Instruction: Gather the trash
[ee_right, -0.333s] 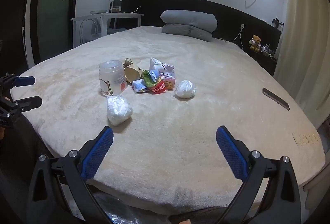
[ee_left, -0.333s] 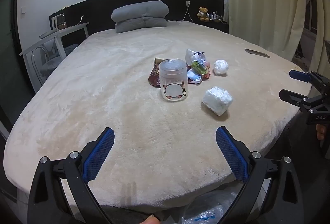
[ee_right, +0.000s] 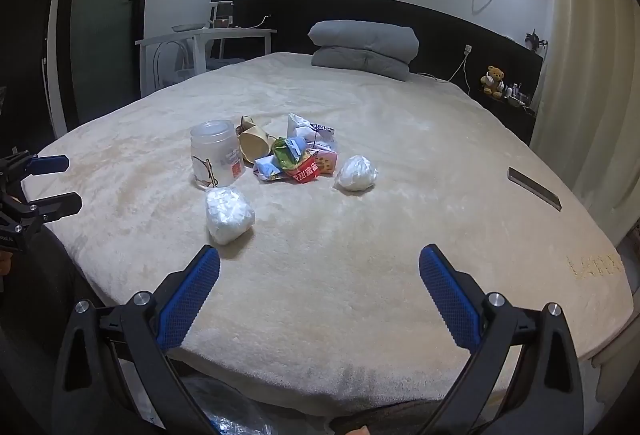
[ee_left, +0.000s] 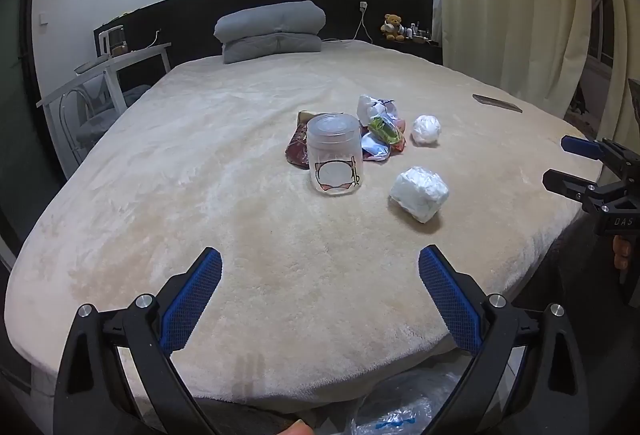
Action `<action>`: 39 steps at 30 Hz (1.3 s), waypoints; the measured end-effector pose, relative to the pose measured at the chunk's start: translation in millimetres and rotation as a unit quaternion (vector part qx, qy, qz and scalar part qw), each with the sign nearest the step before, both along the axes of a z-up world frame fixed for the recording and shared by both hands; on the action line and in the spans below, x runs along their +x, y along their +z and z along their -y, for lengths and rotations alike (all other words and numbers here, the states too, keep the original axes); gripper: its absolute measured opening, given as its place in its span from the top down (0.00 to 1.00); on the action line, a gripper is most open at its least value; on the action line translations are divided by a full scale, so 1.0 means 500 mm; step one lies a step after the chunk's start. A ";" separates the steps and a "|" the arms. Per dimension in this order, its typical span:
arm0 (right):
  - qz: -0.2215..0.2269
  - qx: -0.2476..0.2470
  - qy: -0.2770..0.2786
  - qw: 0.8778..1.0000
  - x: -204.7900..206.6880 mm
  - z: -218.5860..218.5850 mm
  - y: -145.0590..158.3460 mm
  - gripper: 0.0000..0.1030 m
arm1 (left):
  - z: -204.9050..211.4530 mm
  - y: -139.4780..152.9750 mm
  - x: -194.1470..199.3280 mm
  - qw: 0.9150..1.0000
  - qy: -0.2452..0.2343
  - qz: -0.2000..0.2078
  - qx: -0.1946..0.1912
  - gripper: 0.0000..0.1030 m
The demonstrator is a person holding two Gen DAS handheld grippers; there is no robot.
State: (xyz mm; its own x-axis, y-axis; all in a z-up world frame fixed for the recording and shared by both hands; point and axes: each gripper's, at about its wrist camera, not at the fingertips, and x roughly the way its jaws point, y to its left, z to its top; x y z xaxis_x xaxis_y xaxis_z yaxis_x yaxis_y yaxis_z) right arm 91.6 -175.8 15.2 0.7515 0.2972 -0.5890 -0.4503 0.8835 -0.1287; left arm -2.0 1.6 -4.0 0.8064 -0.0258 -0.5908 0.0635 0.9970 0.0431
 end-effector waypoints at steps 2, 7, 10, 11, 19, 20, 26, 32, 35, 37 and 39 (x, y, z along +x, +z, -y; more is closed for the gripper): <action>-0.002 0.003 -0.001 1.000 0.016 0.012 -0.001 0.04 | 0.003 -0.002 -0.004 1.000 -0.002 0.001 0.004 0.06; -0.007 0.008 -0.004 1.000 0.056 0.038 -0.006 0.04 | 0.007 0.003 0.000 1.000 -0.005 -0.003 0.005 0.06; -0.008 0.009 -0.004 1.000 0.059 0.041 -0.007 0.04 | 0.008 0.004 -0.001 1.000 -0.005 -0.003 0.006 0.06; -0.008 0.009 -0.005 1.000 0.060 0.041 -0.007 0.04 | 0.008 0.004 -0.001 1.000 -0.005 -0.003 0.005 0.06; -0.009 0.012 -0.005 1.000 0.059 0.045 -0.004 0.04 | 0.009 0.000 0.000 1.000 -0.005 -0.005 0.002 0.06; -0.009 0.012 -0.004 1.000 0.059 0.045 -0.004 0.04 | 0.009 0.000 0.001 1.000 -0.004 -0.006 0.001 0.06; -0.009 0.012 -0.005 1.000 0.059 0.045 -0.004 0.04 | 0.003 -0.001 -0.001 1.000 -0.001 -0.006 -0.009 0.06; -0.011 0.014 -0.005 1.000 0.058 0.046 -0.003 0.04 | -0.003 -0.002 0.001 1.000 0.002 -0.010 -0.017 0.06; -0.010 0.014 -0.005 1.000 0.059 0.046 -0.004 0.04 | -0.003 -0.003 0.001 1.000 0.001 -0.011 -0.018 0.06; -0.011 0.016 -0.005 1.000 0.058 0.047 -0.003 0.04 | -0.002 -0.003 0.001 1.000 0.001 -0.012 -0.016 0.06; -0.012 0.017 -0.005 1.000 0.058 0.047 -0.003 0.04 | 0.000 -0.003 0.000 1.000 0.000 -0.012 -0.014 0.06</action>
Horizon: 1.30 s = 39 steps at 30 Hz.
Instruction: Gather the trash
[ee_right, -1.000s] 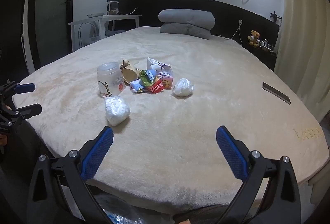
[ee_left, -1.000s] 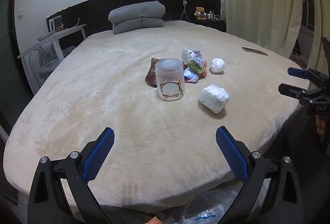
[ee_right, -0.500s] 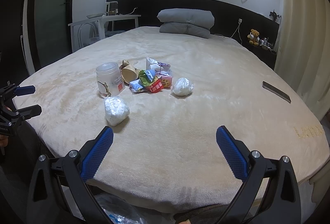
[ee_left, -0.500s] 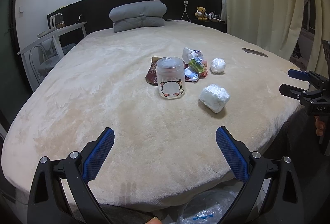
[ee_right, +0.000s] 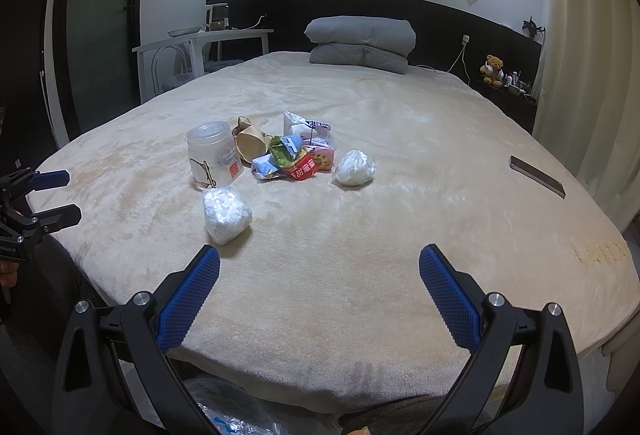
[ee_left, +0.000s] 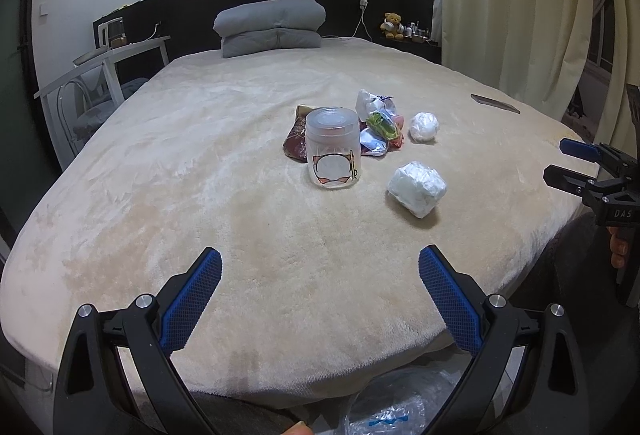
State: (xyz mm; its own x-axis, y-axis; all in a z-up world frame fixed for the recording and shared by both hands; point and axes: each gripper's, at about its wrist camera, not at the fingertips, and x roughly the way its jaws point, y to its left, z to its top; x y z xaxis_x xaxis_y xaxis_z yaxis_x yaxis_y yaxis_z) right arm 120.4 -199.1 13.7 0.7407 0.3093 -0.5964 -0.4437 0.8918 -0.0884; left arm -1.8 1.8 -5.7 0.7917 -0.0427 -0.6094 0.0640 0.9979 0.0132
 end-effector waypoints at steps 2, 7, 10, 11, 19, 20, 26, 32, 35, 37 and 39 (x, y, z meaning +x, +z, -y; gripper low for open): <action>0.000 0.001 0.000 1.000 0.000 0.000 0.001 0.04 | 0.002 -0.001 0.000 1.000 0.000 0.000 0.004 0.06; 0.001 0.000 -0.002 1.000 -0.001 -0.001 0.000 0.04 | 0.005 -0.002 -0.002 1.000 -0.003 0.000 0.008 0.06; 0.002 -0.003 0.000 1.000 -0.002 -0.001 -0.001 0.04 | 0.009 -0.002 -0.004 1.000 -0.004 0.001 0.012 0.06; 0.003 -0.005 0.000 1.000 -0.003 -0.002 -0.001 0.04 | 0.010 -0.002 -0.004 1.000 -0.005 0.000 0.014 0.06; 0.002 -0.013 0.003 1.000 -0.005 -0.003 -0.003 0.04 | 0.016 -0.003 -0.007 1.000 -0.011 -0.002 0.022 0.06; 0.002 -0.012 0.004 1.000 -0.005 -0.003 -0.003 0.04 | 0.016 -0.003 -0.007 1.000 -0.011 -0.003 0.022 0.06; -0.001 -0.012 0.003 1.000 -0.004 -0.003 -0.004 0.04 | 0.015 -0.003 -0.008 1.000 -0.012 -0.003 0.022 0.06; -0.002 -0.013 0.002 1.000 -0.002 -0.003 -0.005 0.04 | 0.017 -0.005 -0.008 1.000 -0.012 -0.005 0.020 0.06; -0.006 -0.010 0.005 1.000 -0.001 -0.003 -0.007 0.04 | 0.019 -0.007 -0.007 1.000 -0.013 -0.008 0.020 0.06; -0.008 -0.010 0.005 1.000 0.001 -0.003 -0.008 0.04 | 0.020 -0.010 -0.006 1.000 -0.014 -0.010 0.021 0.06; -0.012 -0.012 0.007 1.000 0.001 -0.004 -0.010 0.04 | 0.021 -0.012 -0.006 1.000 -0.018 -0.013 0.022 0.06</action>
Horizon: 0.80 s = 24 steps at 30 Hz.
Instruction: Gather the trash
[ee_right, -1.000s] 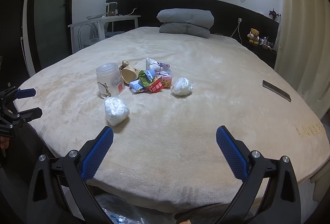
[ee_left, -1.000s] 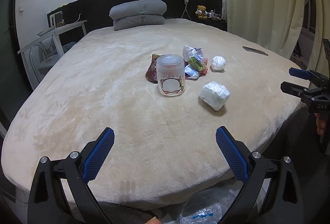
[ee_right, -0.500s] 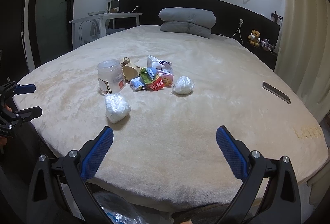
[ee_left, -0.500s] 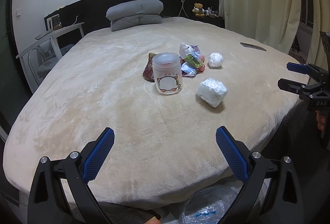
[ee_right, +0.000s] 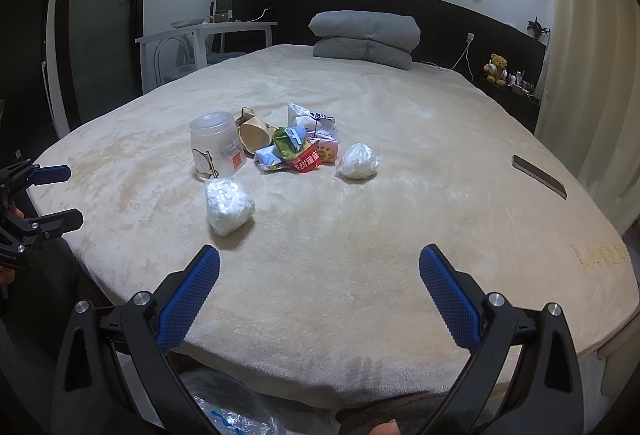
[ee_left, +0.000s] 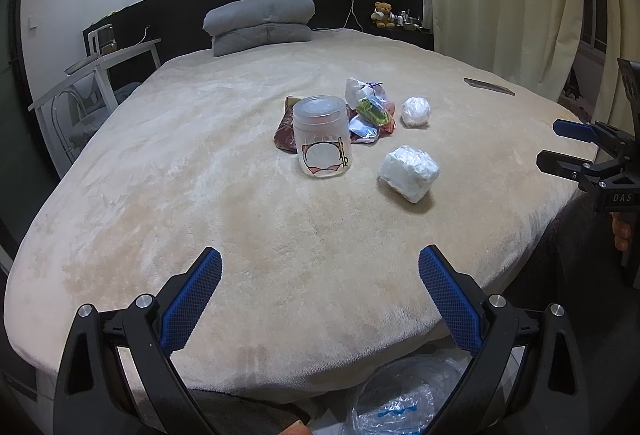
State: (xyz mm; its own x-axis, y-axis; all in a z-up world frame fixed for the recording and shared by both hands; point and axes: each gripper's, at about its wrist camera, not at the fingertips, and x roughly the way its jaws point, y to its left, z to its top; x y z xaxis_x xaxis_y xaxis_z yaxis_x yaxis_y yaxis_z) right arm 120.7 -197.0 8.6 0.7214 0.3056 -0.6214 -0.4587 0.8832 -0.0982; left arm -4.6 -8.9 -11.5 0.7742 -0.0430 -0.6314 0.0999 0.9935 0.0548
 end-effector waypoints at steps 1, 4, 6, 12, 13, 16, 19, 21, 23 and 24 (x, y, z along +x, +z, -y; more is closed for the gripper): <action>-0.002 -0.002 0.000 1.000 0.000 -0.002 -0.001 0.04 | 0.001 -0.001 0.000 1.000 -0.001 -0.002 0.001 0.06; -0.007 -0.006 0.005 1.000 0.001 -0.009 -0.005 0.04 | 0.003 -0.007 0.003 1.000 -0.005 -0.010 0.004 0.06; -0.010 -0.010 0.006 1.000 0.002 -0.013 -0.007 0.04 | 0.004 -0.013 0.004 1.000 -0.009 -0.017 0.002 0.06; -0.028 0.002 0.017 0.999 0.015 -0.031 -0.018 0.04 | 0.002 -0.031 0.016 1.000 -0.001 -0.027 -0.006 0.06; -0.030 0.002 0.019 0.999 0.018 -0.037 -0.022 0.04 | 0.001 -0.035 0.018 1.000 -0.001 -0.029 -0.007 0.06; -0.031 0.009 0.025 0.999 0.028 -0.053 -0.031 0.04 | -0.002 -0.047 0.028 0.999 -0.002 -0.034 -0.015 0.06; -0.035 0.012 0.033 0.999 0.043 -0.069 -0.044 0.04 | -0.007 -0.056 0.040 0.999 -0.003 -0.035 -0.023 0.06; -0.044 0.011 0.041 0.998 0.058 -0.081 -0.056 0.04 | -0.012 -0.061 0.050 0.999 -0.004 -0.036 -0.028 0.06; -0.054 0.009 0.046 0.997 0.072 -0.092 -0.066 0.04 | -0.019 -0.065 0.063 0.998 -0.003 -0.039 -0.040 0.06; -0.060 0.011 0.049 0.997 0.080 -0.096 -0.070 0.04 | -0.023 -0.067 0.070 0.998 -0.003 -0.041 -0.046 0.06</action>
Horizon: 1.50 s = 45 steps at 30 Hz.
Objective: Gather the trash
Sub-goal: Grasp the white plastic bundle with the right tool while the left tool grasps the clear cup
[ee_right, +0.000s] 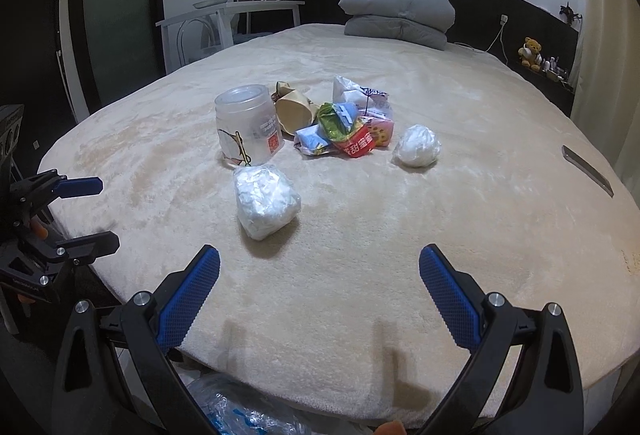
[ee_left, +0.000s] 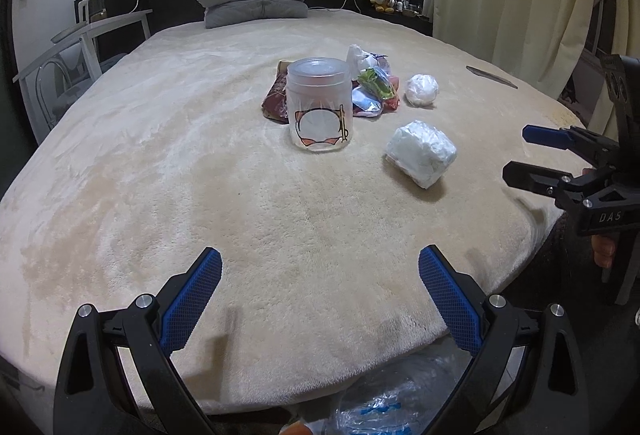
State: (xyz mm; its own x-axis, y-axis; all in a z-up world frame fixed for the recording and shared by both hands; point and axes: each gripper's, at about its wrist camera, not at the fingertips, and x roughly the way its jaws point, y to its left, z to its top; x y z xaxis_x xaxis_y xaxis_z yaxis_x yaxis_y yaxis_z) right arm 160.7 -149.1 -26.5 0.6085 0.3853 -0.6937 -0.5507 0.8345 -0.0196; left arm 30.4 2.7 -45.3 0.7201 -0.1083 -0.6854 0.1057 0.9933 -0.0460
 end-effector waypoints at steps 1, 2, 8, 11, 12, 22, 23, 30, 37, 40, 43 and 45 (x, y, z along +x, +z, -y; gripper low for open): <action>-0.005 0.001 0.003 1.000 0.007 -0.004 -0.004 0.04 | -0.005 -0.002 0.008 1.000 0.002 -0.002 -0.006 0.06; -0.008 0.000 0.005 1.000 0.014 -0.008 -0.006 0.05 | -0.008 -0.003 0.015 1.000 0.005 -0.004 -0.009 0.06; -0.022 -0.006 0.019 1.000 0.054 -0.038 -0.027 0.08 | -0.023 -0.016 0.063 1.000 0.017 -0.011 -0.011 0.06; -0.033 -0.004 0.033 0.999 0.069 -0.055 -0.037 0.09 | -0.031 -0.017 0.083 1.000 0.016 -0.012 -0.014 0.06; -0.037 -0.003 0.038 0.999 0.075 -0.061 -0.041 0.15 | -0.034 -0.018 0.090 1.000 0.015 -0.012 -0.016 0.06; -0.061 0.010 0.074 0.995 0.102 -0.103 -0.054 0.52 | -0.049 -0.020 0.136 1.000 -0.001 -0.006 -0.028 0.06; -0.059 0.009 0.076 0.995 0.099 -0.105 -0.053 0.52 | -0.046 -0.019 0.135 0.999 -0.006 -0.002 -0.031 0.06; -0.060 0.023 0.073 0.995 0.086 -0.082 -0.044 0.52 | -0.028 -0.008 0.155 0.999 -0.030 0.005 -0.035 0.06; -0.061 0.046 0.045 0.996 0.089 -0.028 -0.027 0.52 | -0.016 -0.007 0.196 0.998 -0.037 -0.005 -0.044 0.06; -0.062 0.051 0.038 0.996 0.091 -0.011 -0.023 0.52 | -0.016 -0.006 0.214 0.998 -0.035 -0.004 -0.050 0.06; -0.066 0.054 0.033 0.996 0.095 -0.002 -0.024 0.52 | -0.016 -0.003 0.229 0.998 -0.037 -0.002 -0.056 0.06; -0.066 0.054 0.031 0.996 0.097 0.002 -0.025 0.52 | -0.015 -0.002 0.238 0.998 -0.038 0.000 -0.054 0.06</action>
